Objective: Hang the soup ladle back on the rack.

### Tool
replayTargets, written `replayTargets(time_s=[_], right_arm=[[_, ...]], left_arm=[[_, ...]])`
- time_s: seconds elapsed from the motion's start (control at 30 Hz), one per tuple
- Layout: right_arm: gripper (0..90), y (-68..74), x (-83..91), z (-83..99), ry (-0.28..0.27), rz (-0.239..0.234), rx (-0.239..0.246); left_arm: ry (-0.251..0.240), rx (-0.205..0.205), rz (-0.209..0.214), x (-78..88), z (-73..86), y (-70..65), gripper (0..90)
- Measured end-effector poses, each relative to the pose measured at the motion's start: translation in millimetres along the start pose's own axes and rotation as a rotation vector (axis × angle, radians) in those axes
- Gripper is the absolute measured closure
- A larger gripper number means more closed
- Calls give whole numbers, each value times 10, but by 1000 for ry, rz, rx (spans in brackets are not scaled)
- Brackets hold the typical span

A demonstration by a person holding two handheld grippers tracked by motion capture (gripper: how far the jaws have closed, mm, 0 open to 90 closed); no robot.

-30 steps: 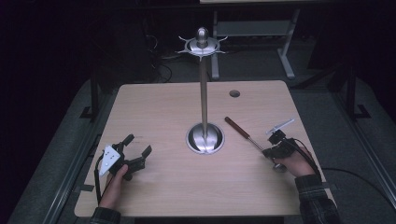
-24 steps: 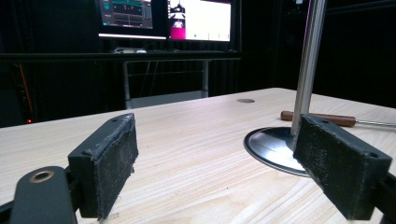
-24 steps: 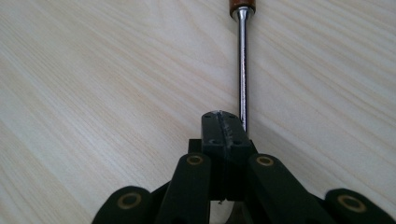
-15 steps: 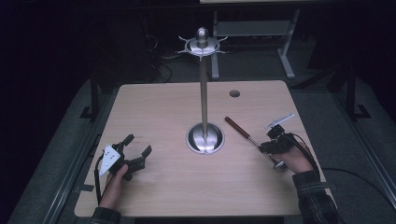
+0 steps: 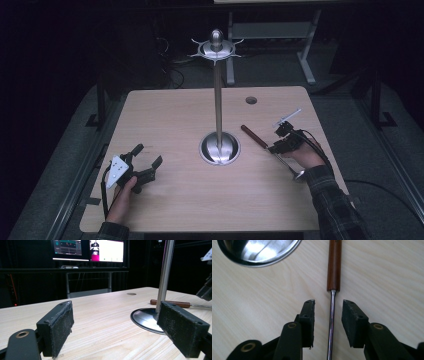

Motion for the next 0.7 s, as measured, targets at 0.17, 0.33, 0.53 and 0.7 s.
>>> replayTargets(time_s=[0.17,0.33,0.53,0.7], right_arm=[[564,-50,-79,-136,18,5,2],[577,-86,-147,-240,31,1,15],[594,-120,-254,-341,93,-4,35],[598,-155,-358,-372,113,-4,27]], left_arm=[[0,-1,0,0,0,1,133],[1,0,0,0,0,0,133],[1,-1,1,0,0,1,133],[0,0,2,0,0,1,133]])
Point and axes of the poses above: each handheld gripper's, and its own axes: x roughly backward along the jaws, z roughly out of its underside, y roughly to its left, the point moved 1 cm from there along -x, roughly forward along the jaws, and after that the axes turned 8 degrees about x, right-handed, at the moved point
